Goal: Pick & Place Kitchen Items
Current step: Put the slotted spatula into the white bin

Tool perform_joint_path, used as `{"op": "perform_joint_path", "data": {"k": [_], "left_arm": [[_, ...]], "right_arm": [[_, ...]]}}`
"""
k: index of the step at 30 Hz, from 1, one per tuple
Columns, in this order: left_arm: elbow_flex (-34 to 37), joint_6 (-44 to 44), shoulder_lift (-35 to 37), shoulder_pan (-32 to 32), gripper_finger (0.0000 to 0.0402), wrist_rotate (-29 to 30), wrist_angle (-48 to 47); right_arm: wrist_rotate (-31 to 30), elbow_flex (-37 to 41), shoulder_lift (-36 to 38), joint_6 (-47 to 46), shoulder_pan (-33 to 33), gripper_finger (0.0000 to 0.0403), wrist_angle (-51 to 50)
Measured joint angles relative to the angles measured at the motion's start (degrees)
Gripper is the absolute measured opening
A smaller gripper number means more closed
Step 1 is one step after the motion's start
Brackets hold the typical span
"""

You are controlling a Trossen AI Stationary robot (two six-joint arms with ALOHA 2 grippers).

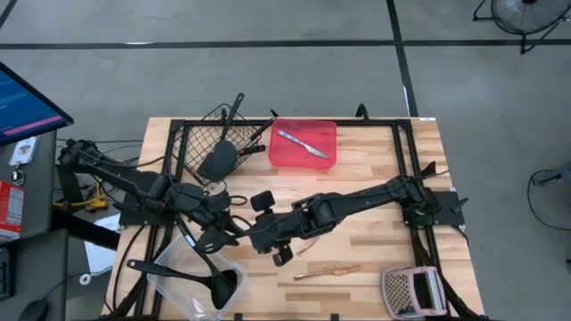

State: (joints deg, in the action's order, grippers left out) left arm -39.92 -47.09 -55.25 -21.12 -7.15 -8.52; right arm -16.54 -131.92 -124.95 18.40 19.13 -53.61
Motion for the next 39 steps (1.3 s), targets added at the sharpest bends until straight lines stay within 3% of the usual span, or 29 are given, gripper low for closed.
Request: {"op": "perform_joint_path", "data": {"k": [6, 14, 21, 30, 39], "left_arm": [[0.00, -2.38, -1.33, 0.28, 0.0172, -4.33, 0.27], [0.07, -3.12, -1.52, 0.66, 0.0016, -5.26, 2.53], [0.07, -3.21, -1.52, 0.63, 0.0008, -4.79, 3.11], [0.04, -2.97, -1.50, 0.66, 0.0007, -2.24, 3.84], [0.04, -3.05, -0.57, 0.63, 0.0007, 1.80, 3.45]], "right_arm": [[1.08, 0.00, 0.00, 0.87, -1.45, 0.0071, 2.66], [1.90, 0.00, 0.00, 1.17, -1.16, 0.0071, 2.65], [1.90, -0.02, 0.04, 1.13, -1.11, 0.0076, 3.34], [1.42, -0.02, 0.04, 1.11, -1.27, 0.0130, 3.65], [-5.39, 0.00, 4.75, 1.16, -0.11, 0.0229, 2.01]]}}
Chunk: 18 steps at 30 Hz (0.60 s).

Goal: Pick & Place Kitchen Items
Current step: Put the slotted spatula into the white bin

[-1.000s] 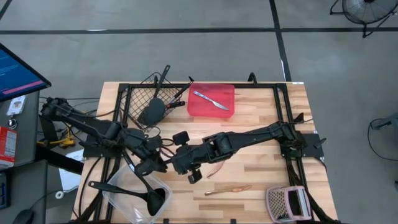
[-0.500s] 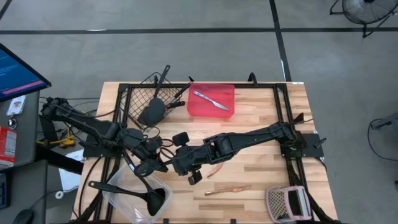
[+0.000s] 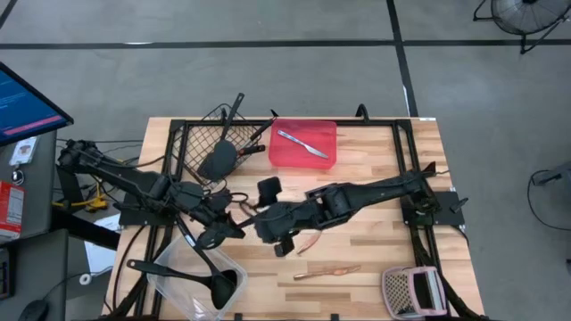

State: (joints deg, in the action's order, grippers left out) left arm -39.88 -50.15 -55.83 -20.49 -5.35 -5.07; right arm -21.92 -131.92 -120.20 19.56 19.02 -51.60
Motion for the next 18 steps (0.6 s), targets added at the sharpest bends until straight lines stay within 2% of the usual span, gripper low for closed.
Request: {"op": "perform_joint_path", "data": {"k": [4, 9, 13, 18], "left_arm": [[0.00, -0.06, 1.25, -0.02, 0.0007, 0.41, -0.13], [0.00, -1.07, 3.80, -0.11, 0.0007, 3.66, -0.07], [0.00, -1.23, 6.89, -0.61, 0.0006, 5.69, -0.08], [0.00, -1.28, 11.69, -4.59, 0.0006, 5.98, -1.92]], "right_arm": [[-4.12, 0.00, 4.05, -0.08, 0.45, 0.0261, -0.95], [-9.82, -0.02, 10.96, -3.10, 1.84, 0.0265, -3.81], [-13.24, -0.02, 17.75, -11.95, 4.52, 0.0265, -12.99], [-14.96, -0.04, 25.66, -29.65, 10.68, 0.0265, -27.98]]}}
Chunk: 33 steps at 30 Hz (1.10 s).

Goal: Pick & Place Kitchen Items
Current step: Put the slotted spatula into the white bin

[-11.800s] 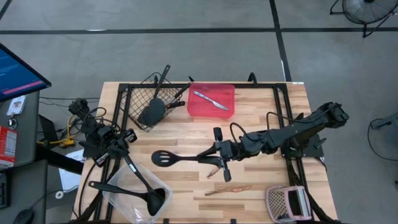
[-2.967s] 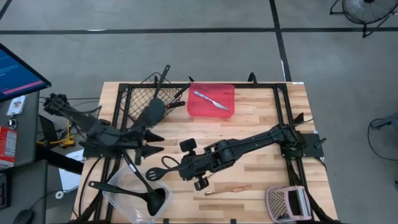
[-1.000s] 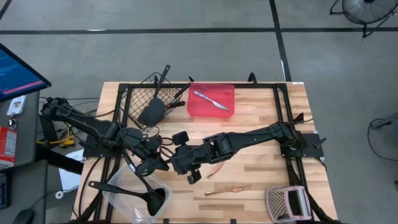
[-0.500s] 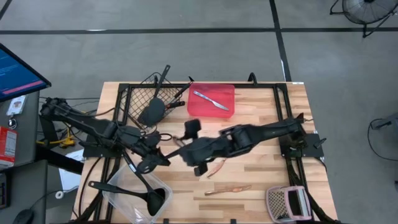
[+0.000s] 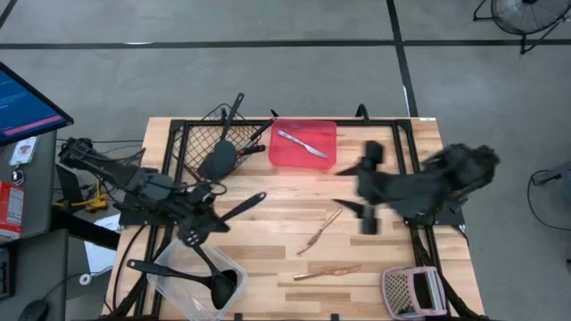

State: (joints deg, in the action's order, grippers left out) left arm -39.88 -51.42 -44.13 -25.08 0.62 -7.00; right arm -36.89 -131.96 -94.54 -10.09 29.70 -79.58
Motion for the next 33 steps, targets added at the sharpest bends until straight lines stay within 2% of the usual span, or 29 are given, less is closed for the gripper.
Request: {"op": "perform_joint_path", "data": {"k": [5, 8, 14, 18, 21, 24, 28, 33], "left_arm": [[0.00, -3.24, 3.45, -8.28, 0.0006, 2.11, -8.39], [0.00, -0.99, 3.60, -14.17, 0.0006, 5.20, -7.93], [0.00, 13.35, 1.74, -25.13, 0.0006, 22.36, -2.54], [0.52, 23.99, -0.01, -32.06, 0.0006, 35.12, 5.72], [1.17, 31.09, -1.49, -36.40, 0.0006, 42.52, 11.35], [2.82, 30.99, -3.07, -40.21, 0.0006, 50.37, 10.96], [6.74, 24.60, -4.65, -44.10, 0.0007, 60.29, 11.23], [9.57, 20.00, -5.38, -47.03, 0.0007, 65.33, 12.89]], "right_arm": [[-5.72, 0.01, 4.24, -14.92, 9.42, 0.0265, -9.57], [-9.78, 0.27, 5.41, -19.69, 14.85, 0.0265, -10.35], [-18.76, 2.75, 5.63, -23.43, 22.60, 0.0265, -10.41], [-20.84, 4.19, 4.58, -23.72, 24.46, 0.0265, -10.41], [-21.68, 5.49, 4.26, -24.90, 24.67, 0.0265, -10.41], [-21.70, 6.87, 4.28, -25.96, 24.62, 0.0265, -10.49], [-21.76, 6.97, 4.28, -27.61, 25.46, 0.0265, -10.46], [-26.94, 6.99, 4.71, -23.75, 28.02, 0.0265, -10.45]]}}
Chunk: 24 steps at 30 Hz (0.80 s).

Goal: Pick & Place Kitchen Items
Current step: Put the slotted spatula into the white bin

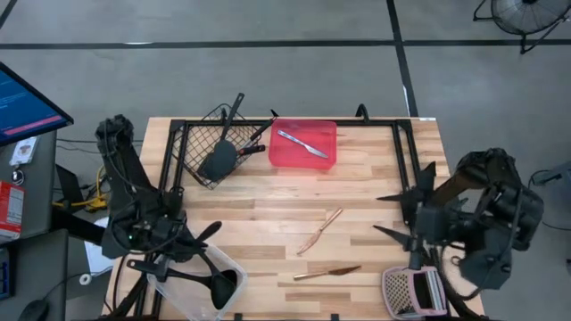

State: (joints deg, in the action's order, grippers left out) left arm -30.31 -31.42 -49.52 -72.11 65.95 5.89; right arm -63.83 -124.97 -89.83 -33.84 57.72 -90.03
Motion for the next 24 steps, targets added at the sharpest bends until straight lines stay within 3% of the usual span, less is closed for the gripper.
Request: {"op": "perform_joint_path", "data": {"k": [9, 17, 20, 24], "left_arm": [[0.12, -0.46, 1.43, -1.06, 0.0007, 0.22, 1.67], [0.12, -0.44, 2.38, -1.03, 0.0007, 0.03, 2.00], [0.12, -0.32, 2.29, -1.01, 0.0007, -0.90, 1.98], [0.12, 1.42, 2.27, -1.01, 0.0007, -1.35, 1.97]], "right_arm": [[-4.31, 2.88, 16.49, 0.52, 8.16, 0.0243, 0.08], [-13.12, 32.96, 39.15, -19.42, 14.47, 0.0227, 3.50], [-13.82, 43.72, 44.49, -20.23, 15.81, 0.0226, 10.13], [-19.71, 55.61, 49.29, -18.50, 17.34, 0.0226, 17.23]]}}
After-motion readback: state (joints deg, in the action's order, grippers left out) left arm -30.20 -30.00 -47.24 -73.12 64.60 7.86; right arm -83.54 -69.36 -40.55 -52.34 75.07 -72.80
